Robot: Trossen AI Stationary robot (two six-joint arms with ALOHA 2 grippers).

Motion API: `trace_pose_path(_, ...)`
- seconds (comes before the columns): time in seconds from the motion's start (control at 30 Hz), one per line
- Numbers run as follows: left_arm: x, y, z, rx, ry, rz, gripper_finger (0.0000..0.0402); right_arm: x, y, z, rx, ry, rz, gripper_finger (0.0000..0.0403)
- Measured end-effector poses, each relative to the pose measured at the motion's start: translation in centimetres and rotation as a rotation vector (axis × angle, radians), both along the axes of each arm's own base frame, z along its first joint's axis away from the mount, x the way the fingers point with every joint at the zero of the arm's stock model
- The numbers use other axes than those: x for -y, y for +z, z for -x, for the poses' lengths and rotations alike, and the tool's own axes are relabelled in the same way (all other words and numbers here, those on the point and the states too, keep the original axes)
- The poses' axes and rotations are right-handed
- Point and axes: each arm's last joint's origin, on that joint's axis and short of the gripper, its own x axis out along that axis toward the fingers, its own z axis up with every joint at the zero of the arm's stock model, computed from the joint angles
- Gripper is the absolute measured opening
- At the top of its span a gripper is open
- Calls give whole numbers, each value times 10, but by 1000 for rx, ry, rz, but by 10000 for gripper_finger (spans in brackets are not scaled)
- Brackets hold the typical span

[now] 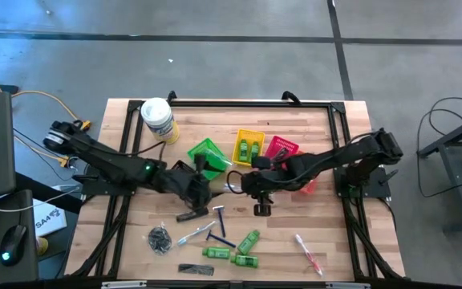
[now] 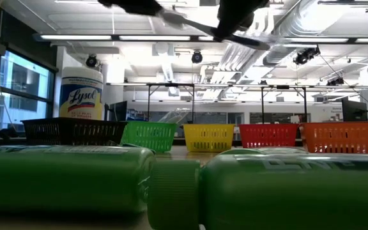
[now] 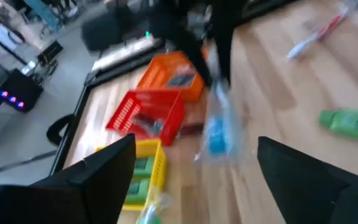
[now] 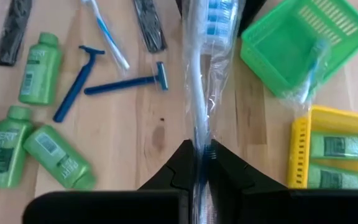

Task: Pick & Place Travel size toiletries
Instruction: Put the blue toothbrush into the green bin

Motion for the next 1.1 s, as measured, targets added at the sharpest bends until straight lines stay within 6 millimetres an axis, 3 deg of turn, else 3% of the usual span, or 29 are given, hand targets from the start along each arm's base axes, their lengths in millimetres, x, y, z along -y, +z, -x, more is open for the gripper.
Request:
trace_pose_path(0.4, -15, -1, -34, -37, -92, 74, 340, 5, 1, -5, 38, -13, 34, 20)
trace_pose_path(0.83, -10, -5, -56, -85, -112, 31, 338, 6, 4, -9, 82, 1, 37, 20)
trace_pose_path(0.97, -10, -6, -55, -102, -111, 28, 310, 5, 4, -9, 81, 9, 42, 20)
trace_pose_path(1.1, -10, -6, -55, -100, -111, 29, 251, 5, 3, -9, 81, 16, 52, 20)
